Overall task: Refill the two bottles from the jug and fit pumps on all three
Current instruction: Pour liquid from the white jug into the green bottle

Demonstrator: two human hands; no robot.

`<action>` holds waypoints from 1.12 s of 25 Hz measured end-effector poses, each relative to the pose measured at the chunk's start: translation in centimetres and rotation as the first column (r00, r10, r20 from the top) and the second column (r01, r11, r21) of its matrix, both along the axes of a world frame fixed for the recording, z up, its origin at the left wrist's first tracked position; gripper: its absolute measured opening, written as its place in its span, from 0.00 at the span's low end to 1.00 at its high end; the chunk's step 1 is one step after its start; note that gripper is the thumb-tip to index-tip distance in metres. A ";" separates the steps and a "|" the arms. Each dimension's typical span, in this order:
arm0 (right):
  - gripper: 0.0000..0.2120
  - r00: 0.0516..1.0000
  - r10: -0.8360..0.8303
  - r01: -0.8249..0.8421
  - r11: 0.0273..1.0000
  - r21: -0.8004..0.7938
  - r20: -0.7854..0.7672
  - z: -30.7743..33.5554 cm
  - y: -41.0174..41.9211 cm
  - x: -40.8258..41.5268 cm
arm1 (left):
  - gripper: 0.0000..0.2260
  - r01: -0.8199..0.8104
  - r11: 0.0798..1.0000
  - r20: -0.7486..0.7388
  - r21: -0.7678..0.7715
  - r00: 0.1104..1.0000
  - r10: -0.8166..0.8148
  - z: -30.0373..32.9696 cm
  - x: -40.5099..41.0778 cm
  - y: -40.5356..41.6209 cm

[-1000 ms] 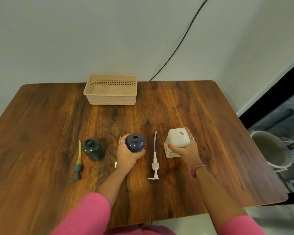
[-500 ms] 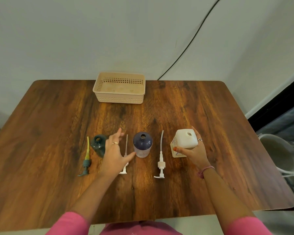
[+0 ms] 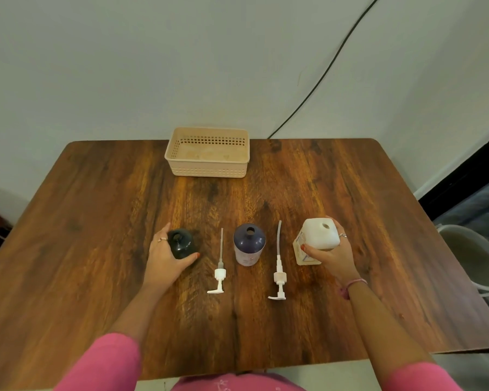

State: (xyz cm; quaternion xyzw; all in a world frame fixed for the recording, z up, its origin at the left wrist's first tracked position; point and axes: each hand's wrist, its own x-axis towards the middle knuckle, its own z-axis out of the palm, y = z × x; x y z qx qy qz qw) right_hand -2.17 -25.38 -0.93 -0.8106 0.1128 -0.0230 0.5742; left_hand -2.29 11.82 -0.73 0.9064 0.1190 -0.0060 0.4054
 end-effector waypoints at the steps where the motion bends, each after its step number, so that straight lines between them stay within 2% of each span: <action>1: 0.39 1.000 -0.010 0.010 1.000 0.014 -0.003 0.0 0.1 -0.1 | 0.44 -0.005 1.000 0.000 -0.018 1.000 0.005 -0.3 0.0 0.1; 7: 0.38 0.999 -0.043 0.043 0.999 0.025 -0.015 0.2 0.7 0.1 | 0.40 -0.048 0.992 0.024 -0.113 0.998 0.051 -0.4 0.4 0.3; 11: 0.38 1.000 -0.021 0.022 0.999 -0.037 0.015 2.5 1.2 1.5 | 0.39 -0.055 0.990 0.141 -0.129 0.987 0.073 2.3 1.7 0.2; 16: 0.37 0.991 0.071 -0.060 0.994 -0.094 0.111 8.1 2.2 4.0 | 0.36 0.007 0.984 0.312 -0.178 0.949 0.049 7.9 3.9 -0.9; 20: 0.36 0.964 0.156 -0.122 0.979 -0.164 0.215 13.4 4.1 5.8 | 0.34 0.087 0.975 0.393 -0.205 0.920 0.001 12.3 5.2 -2.4; 23: 0.36 0.932 0.180 -0.106 0.965 -0.241 0.313 17.5 5.9 7.1 | 0.34 0.140 0.963 0.438 -0.228 0.899 -0.027 15.6 5.9 -3.9; 25: 0.38 0.919 0.174 -0.080 0.961 -0.266 0.353 19.9 6.9 8.1 | 0.35 0.182 0.952 0.460 -0.246 0.886 -0.050 17.7 6.4 -4.7; 28: 0.46 0.902 0.202 -0.067 0.939 -0.337 0.382 22.8 8.0 9.5 | 0.38 0.198 0.954 0.474 -0.227 0.878 -0.070 20.3 7.2 -5.8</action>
